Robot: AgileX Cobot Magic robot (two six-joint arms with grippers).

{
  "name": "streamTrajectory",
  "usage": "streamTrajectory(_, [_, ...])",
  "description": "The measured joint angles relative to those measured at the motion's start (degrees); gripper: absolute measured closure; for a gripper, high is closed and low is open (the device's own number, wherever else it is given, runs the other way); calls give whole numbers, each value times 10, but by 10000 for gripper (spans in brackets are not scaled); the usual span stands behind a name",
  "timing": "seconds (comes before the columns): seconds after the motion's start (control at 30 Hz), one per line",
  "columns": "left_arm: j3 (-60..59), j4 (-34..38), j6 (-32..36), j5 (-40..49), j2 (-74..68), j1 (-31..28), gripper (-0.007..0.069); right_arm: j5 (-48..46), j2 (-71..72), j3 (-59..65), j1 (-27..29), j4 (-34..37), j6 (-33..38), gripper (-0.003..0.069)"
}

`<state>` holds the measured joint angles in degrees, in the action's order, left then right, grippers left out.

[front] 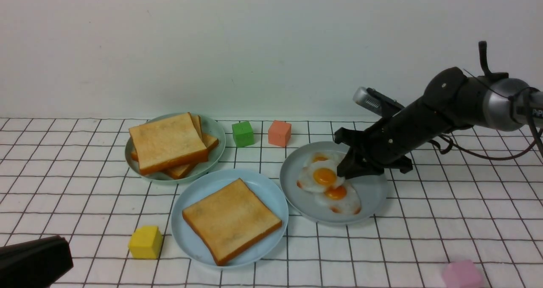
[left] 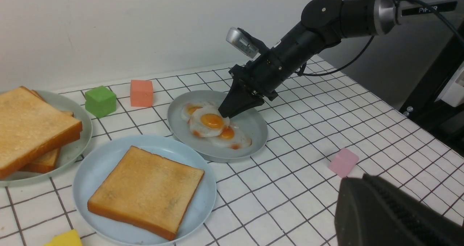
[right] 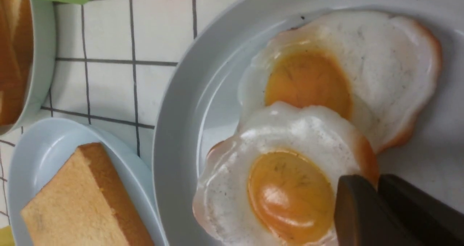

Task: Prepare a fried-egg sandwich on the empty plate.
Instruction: Use the right arm to grab a fried egg, then use the right arm to place the fried egg on the slice of bread in the middle

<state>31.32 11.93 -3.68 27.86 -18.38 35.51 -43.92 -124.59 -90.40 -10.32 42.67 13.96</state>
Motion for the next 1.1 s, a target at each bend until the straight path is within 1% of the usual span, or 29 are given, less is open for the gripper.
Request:
streamTrajectory(0.2, [0, 0, 0, 0, 0, 0, 634, -30, 31, 0, 0, -5, 25, 591])
streamTrajectory(0.5, [0, -9, 1, 1, 0, 0, 631, -65, 73, 0, 0, -13, 32, 591])
streamTrajectory(0.7, [0, -47, 0, 21, 0, 0, 628, -123, 108, 0, -11, 1, 48, 594])
streamTrajectory(0.8, [0, -78, -17, 29, 0, 0, 627, -141, 122, 0, -43, 25, 62, 594])
streamTrajectory(0.83, [0, -106, -40, 31, 0, 0, 627, -143, 123, 0, -74, 38, 66, 594])
streamTrajectory(0.87, [0, -110, -43, 32, 0, 0, 627, -143, 123, 0, -78, 39, 66, 594])
streamTrajectory(0.9, [0, -145, -73, 37, 0, 0, 627, -134, 120, 0, -109, 46, 70, 594])
streamTrajectory(0.93, [0, -149, -77, 38, 0, 0, 627, -132, 120, 0, -113, 47, 70, 594])
streamTrajectory(0.97, [0, -183, -107, 41, 0, 0, 627, -108, 114, 0, -147, 50, 71, 594])
streamTrajectory(1.0, [0, -206, -130, 42, -1, 0, 627, -93, 110, 0, -163, 54, 72, 594])
streamTrajectory(1.03, [0, -210, -134, 42, -1, 0, 627, -90, 110, 0, -166, 54, 72, 594])
streamTrajectory(1.07, [0, -234, -161, 42, -4, 0, 627, -63, 100, 0, -185, 59, 72, 594])
streamTrajectory(1.1, [0, -244, -172, 42, -5, 0, 627, -51, 94, 0, -192, 60, 72, 594])
